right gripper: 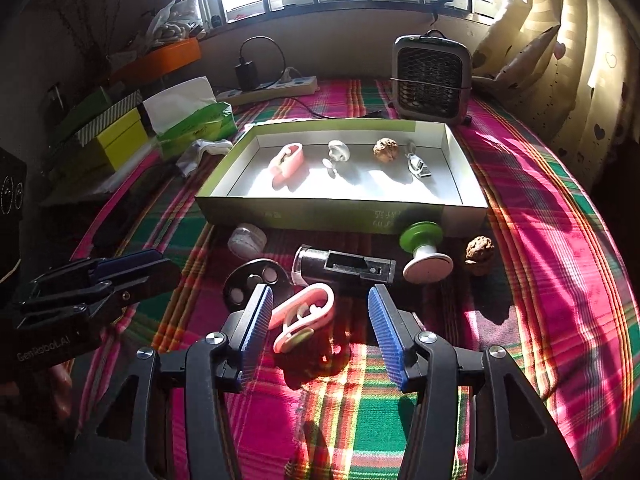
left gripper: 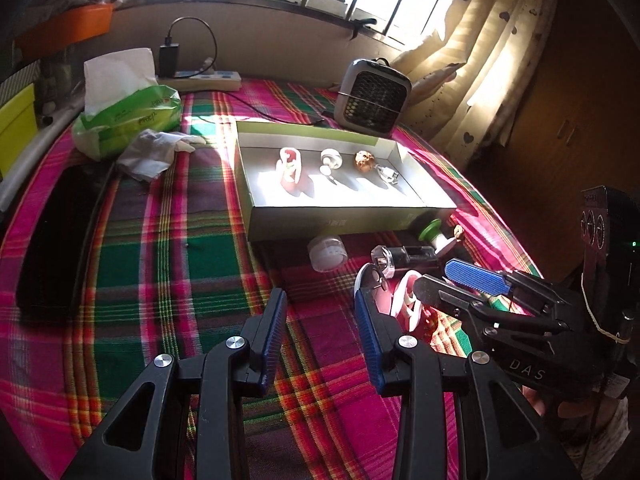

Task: Organize objects
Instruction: 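Withdraw both grippers from the box toward the items on the cloth, then close the right gripper on the white-and-pink block while the left approaches the black disc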

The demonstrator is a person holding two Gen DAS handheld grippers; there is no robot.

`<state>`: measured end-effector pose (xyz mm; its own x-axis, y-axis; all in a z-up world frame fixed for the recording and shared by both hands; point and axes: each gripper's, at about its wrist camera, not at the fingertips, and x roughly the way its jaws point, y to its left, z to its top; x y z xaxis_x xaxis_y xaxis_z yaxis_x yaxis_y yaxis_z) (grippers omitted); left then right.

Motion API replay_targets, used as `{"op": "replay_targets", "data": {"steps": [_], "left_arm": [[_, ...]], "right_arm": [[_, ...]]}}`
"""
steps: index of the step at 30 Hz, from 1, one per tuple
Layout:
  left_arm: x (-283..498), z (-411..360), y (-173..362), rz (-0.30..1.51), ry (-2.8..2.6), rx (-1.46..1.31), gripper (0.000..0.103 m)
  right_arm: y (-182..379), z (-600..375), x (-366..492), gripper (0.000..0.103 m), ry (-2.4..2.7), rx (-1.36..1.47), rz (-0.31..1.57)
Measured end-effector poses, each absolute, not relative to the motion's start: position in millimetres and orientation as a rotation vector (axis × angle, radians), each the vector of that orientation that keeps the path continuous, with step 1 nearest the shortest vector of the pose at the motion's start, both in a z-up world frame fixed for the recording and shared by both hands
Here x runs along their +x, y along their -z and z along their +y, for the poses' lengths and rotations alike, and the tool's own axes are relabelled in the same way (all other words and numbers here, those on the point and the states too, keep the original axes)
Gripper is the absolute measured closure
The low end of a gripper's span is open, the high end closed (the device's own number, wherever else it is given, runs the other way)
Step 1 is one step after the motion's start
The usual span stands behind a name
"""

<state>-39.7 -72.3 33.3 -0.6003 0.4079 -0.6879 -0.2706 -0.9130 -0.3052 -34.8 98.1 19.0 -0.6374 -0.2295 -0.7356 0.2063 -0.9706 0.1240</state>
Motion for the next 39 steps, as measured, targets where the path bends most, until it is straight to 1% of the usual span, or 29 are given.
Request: {"op": "replay_targets", "data": {"steps": [8, 19, 23, 28, 32, 36, 39], "left_arm": [[-42, -76, -30, -0.259, -2.490, -1.137, 0.070], [-48, -69, -29, -0.275, -2.447, -1.146, 0.070], [-49, -64, -30, -0.258, -2.428, -1.147, 0.070], [-50, -62, -33, -0.272, -2.420, -1.148, 0.070], [-51, -59, -33, -0.267, -2.423, -1.157, 0.070], [-52, -57, -32, -0.267, -2.427, -1.167, 0.070], [-50, -56, -31, -0.278, -2.425, -1.175, 0.070]], "right_arm": [[-9, 90, -37, 0.052, 2.645, 1.244, 0.000], [-7, 115, -31, 0.052, 2.713, 1.287, 0.025], [-10, 122, -31, 0.052, 2.771, 1.291, 0.094], [-17, 130, -25, 0.052, 2.772, 1.252, 0.042], [-20, 124, -20, 0.052, 2.709, 1.191, -0.039], [-12, 109, -25, 0.052, 2.656, 1.203, 0.007], [-4, 107, -30, 0.052, 2.622, 1.232, 0.004]]}}
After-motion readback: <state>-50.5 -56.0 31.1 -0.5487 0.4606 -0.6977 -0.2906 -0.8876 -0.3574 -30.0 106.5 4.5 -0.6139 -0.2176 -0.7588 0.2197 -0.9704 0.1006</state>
